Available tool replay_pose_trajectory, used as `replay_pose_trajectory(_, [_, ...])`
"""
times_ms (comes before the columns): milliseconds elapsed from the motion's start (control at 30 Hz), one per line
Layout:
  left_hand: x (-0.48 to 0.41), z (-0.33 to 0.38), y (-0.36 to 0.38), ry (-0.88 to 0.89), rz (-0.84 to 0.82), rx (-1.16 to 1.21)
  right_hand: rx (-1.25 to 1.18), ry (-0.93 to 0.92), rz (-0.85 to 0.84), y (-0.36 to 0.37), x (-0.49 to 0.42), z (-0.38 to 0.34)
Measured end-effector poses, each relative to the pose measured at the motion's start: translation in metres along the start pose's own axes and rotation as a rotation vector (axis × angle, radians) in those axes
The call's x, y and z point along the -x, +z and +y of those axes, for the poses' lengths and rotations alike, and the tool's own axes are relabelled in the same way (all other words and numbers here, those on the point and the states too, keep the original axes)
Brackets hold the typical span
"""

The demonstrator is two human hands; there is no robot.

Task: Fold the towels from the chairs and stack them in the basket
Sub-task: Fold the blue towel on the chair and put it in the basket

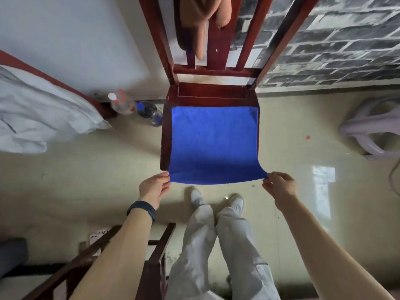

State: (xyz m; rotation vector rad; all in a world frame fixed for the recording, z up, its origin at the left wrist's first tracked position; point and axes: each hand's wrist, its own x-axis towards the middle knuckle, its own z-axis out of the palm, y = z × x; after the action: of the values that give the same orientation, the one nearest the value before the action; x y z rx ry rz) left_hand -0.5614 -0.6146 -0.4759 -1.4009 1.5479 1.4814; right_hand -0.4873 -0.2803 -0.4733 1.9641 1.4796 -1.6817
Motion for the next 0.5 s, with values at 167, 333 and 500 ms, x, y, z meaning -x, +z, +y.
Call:
replay_pose_trajectory(167, [-0.001, -0.041, -0.022, -0.165, -0.033, 0.014, 0.058, 0.086, -0.013, -0.011, -0.005, 0.041])
replay_pose_trajectory(333, [-0.003, -0.027, -0.035, -0.108, -0.092, -0.031, 0.085, 0.09, -0.04, -0.019, -0.015, 0.037])
replay_pose_trajectory(500, [-0.003, 0.001, -0.031, 0.336, -0.174, -0.662, 0.207, -0.143, -0.117, -0.009, -0.015, 0.004])
